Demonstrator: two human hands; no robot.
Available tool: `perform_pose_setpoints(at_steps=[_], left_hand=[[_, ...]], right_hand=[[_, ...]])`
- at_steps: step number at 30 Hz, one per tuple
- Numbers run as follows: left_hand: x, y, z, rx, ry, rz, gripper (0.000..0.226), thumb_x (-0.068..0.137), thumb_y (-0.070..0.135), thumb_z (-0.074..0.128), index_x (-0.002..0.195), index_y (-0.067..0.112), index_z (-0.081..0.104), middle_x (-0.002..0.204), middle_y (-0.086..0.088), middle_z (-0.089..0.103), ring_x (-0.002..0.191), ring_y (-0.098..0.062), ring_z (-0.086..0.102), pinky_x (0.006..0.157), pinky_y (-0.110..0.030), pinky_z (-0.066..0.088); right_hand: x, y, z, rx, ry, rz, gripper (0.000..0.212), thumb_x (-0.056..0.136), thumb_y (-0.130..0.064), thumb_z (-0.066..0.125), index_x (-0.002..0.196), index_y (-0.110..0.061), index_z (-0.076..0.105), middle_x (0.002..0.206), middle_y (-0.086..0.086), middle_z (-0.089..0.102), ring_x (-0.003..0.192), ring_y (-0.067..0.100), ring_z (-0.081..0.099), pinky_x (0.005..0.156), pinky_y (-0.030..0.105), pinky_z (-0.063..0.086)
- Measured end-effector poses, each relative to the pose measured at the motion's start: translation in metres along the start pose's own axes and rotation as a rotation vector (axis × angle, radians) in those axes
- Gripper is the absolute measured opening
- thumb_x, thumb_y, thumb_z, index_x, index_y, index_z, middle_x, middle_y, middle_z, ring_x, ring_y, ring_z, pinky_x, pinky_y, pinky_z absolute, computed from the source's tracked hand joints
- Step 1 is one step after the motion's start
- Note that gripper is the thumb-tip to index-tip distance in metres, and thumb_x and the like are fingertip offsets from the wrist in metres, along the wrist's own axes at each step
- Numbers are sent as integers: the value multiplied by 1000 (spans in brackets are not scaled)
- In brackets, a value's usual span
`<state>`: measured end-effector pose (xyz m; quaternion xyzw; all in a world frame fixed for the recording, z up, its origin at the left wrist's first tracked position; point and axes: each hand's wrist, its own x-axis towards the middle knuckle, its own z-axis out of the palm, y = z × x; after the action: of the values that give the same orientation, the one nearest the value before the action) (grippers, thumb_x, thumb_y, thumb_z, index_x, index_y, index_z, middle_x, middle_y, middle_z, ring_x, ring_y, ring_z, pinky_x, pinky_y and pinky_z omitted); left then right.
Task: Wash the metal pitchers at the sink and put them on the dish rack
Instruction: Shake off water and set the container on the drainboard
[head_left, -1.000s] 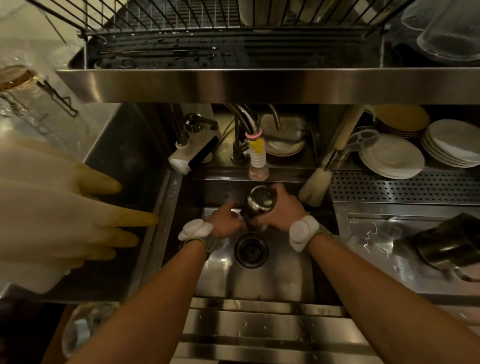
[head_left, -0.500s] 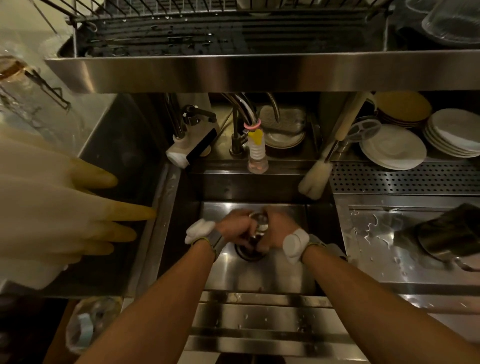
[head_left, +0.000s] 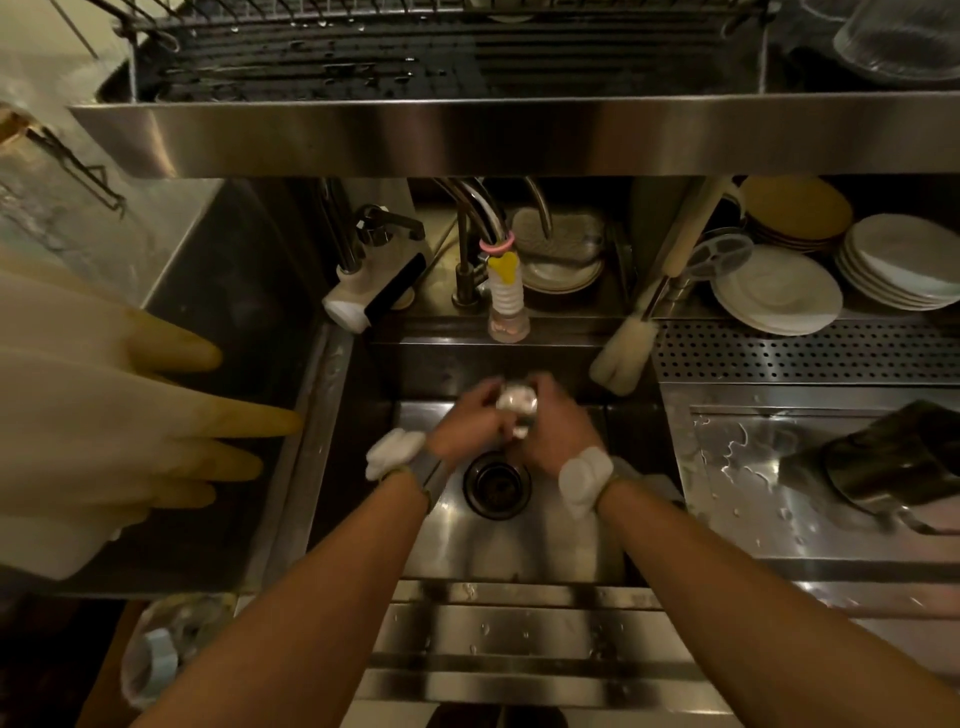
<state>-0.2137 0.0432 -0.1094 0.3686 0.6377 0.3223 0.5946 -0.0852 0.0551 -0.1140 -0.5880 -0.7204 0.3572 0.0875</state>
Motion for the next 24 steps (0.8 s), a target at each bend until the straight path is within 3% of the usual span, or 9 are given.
perform_pose_setpoints(at_steps=[3,4,6,8,12,15,18,21,24], left_hand=[[6,2,3,-42,127,158,84,53,-2,58,133,19,48,114,-2,59,103,-15,57,86,-26,52],[2,-11,5,3,117,124,83,46,3,59,127,19,54,110,-1,61,101,-16,58,91,-35,52],[0,-47,7,93,-32,-91,65,32,7,61,96,19,69,84,-1,69,86,-23,64,83,-46,55],[-2,-48,5,119,-53,-169,54,31,9,60,81,21,73,71,-1,69,83,-28,65,78,-45,54],[-1,-8,5,22,156,31,82,48,13,58,130,16,54,112,-2,63,103,-17,58,87,-30,48],[-5,-14,10,150,134,25,84,38,27,61,122,19,59,114,-7,67,106,-24,62,95,-39,52],[-18,-7,11,267,-6,-126,42,55,14,63,96,20,67,95,-8,68,91,-25,63,84,-42,54],[-16,6,13,278,47,-77,44,74,3,61,117,11,63,109,-8,68,101,-25,63,79,-29,49],[-23,23,25,387,51,-24,48,77,9,62,125,13,58,116,-8,65,109,-27,62,83,-32,50]], right_hand=[[6,-11,-8,23,183,-53,88,67,-21,81,140,-16,32,137,11,45,120,32,52,97,40,45],[0,-8,-4,-28,123,-56,85,66,-22,81,137,-16,35,134,10,48,117,32,55,93,36,47],[-19,4,6,-163,-154,-16,76,62,-26,83,127,-15,46,124,8,60,109,28,62,82,27,48],[-23,13,11,-182,-232,18,77,60,-31,84,126,-15,48,121,8,65,108,27,64,82,27,50],[-1,0,-1,24,92,5,85,68,-25,79,139,-19,32,136,9,50,119,31,55,97,38,47],[-2,4,1,-3,-20,4,85,66,-25,82,135,-14,35,133,11,52,117,31,57,95,37,48],[-14,14,4,-101,-142,20,84,59,-32,85,127,-14,41,123,9,62,112,30,62,91,35,51],[-16,11,-6,-33,-85,68,95,61,-32,86,138,-15,33,131,9,57,119,30,57,98,38,47],[-21,5,-23,-46,-50,75,102,59,-27,87,142,-16,29,136,9,53,122,30,55,102,42,45]])
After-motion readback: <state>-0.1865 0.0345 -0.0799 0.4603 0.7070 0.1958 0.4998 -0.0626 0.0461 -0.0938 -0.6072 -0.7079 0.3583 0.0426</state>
